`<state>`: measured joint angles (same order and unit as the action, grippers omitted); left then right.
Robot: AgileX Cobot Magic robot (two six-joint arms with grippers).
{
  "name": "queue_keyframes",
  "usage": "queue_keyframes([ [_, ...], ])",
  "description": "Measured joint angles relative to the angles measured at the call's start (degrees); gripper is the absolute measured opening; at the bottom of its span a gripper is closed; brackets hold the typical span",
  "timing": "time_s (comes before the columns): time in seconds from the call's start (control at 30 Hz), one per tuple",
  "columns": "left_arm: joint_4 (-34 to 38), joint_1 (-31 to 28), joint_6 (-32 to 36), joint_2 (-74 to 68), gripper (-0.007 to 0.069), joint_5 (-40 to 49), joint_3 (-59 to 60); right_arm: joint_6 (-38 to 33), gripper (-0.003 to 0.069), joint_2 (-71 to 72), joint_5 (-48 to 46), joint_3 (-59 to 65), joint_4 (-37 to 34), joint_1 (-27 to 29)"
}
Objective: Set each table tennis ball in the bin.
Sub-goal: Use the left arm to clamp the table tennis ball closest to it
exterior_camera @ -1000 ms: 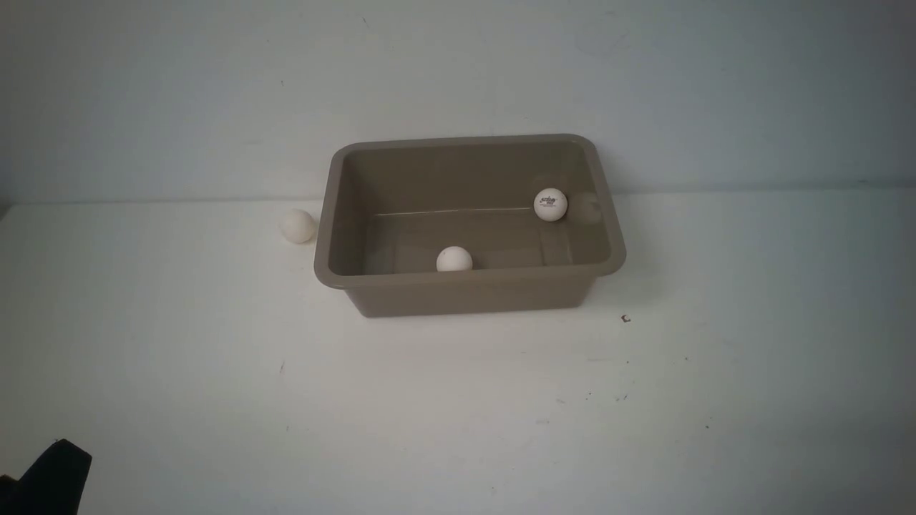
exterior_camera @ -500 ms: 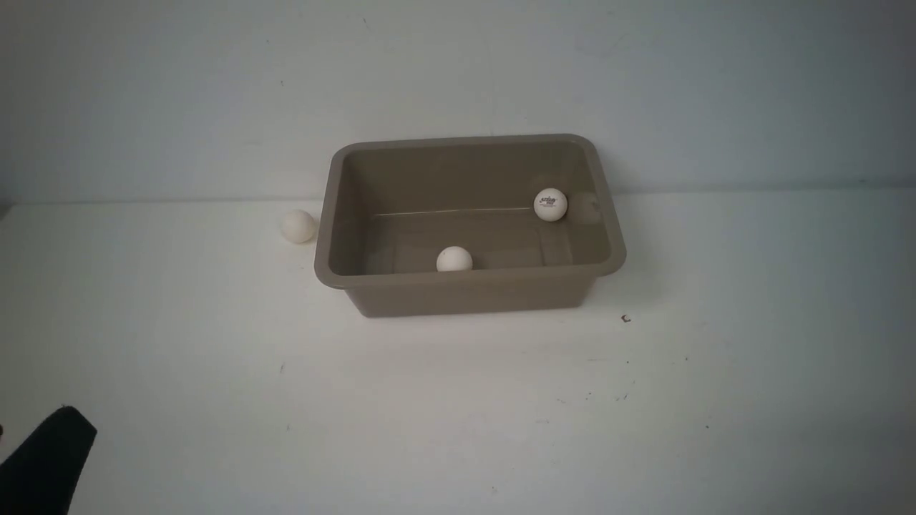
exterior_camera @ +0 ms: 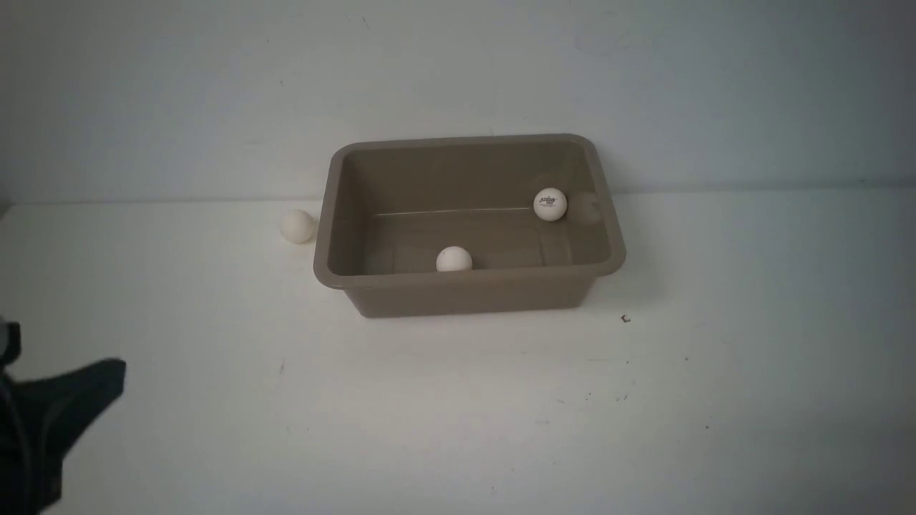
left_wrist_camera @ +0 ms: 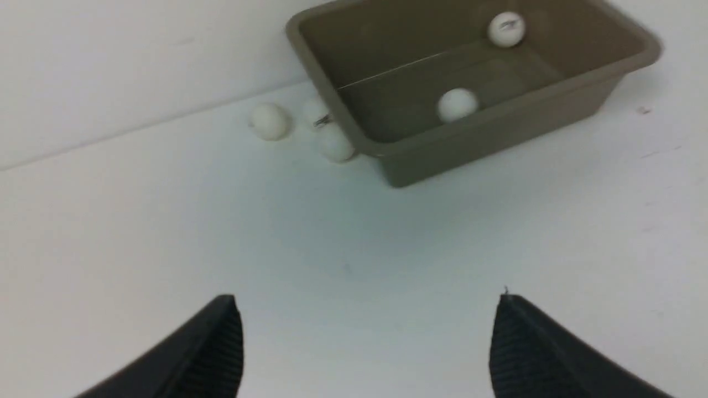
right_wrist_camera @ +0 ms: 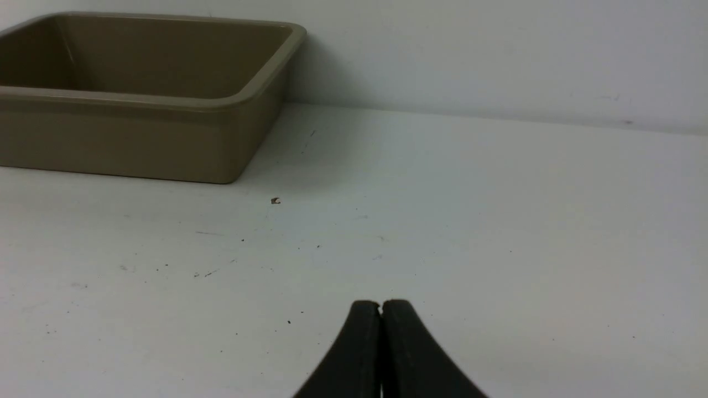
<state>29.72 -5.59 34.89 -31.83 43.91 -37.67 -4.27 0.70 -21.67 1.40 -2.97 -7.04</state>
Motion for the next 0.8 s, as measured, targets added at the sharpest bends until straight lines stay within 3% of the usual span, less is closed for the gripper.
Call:
queue_keyframes([
  [0.17,-6.08,0.00,0.00,-11.24,0.0541,-0.48,-7.26,0.00,-0.0017,0.00,0.00,0.00,0.00,0.00],
  [0.4,-4.34,0.00,3.99,-35.76,0.0541,5.79,-21.03,0.00,-0.0017,0.00,0.00,0.00,0.00,0.00],
  [0.53,-1.92,0.00,10.58,-48.50,0.0541,11.91,-30.69,0.00,-0.0017,0.00,0.00,0.00,0.00,0.00],
  [0.63,-0.87,0.00,19.44,-55.72,0.0541,16.57,-38.11,0.00,-0.0017,0.00,0.00,0.00,0.00,0.00],
  [0.7,-1.07,0.00,25.83,-59.86,0.0541,19.43,-42.37,0.00,-0.0017,0.00,0.00,0.00,0.00,0.00],
  [0.8,-3.53,0.00,29.93,-63.78,0.0541,20.59,-46.77,0.00,-0.0017,0.00,0.00,0.00,0.00,0.00],
])
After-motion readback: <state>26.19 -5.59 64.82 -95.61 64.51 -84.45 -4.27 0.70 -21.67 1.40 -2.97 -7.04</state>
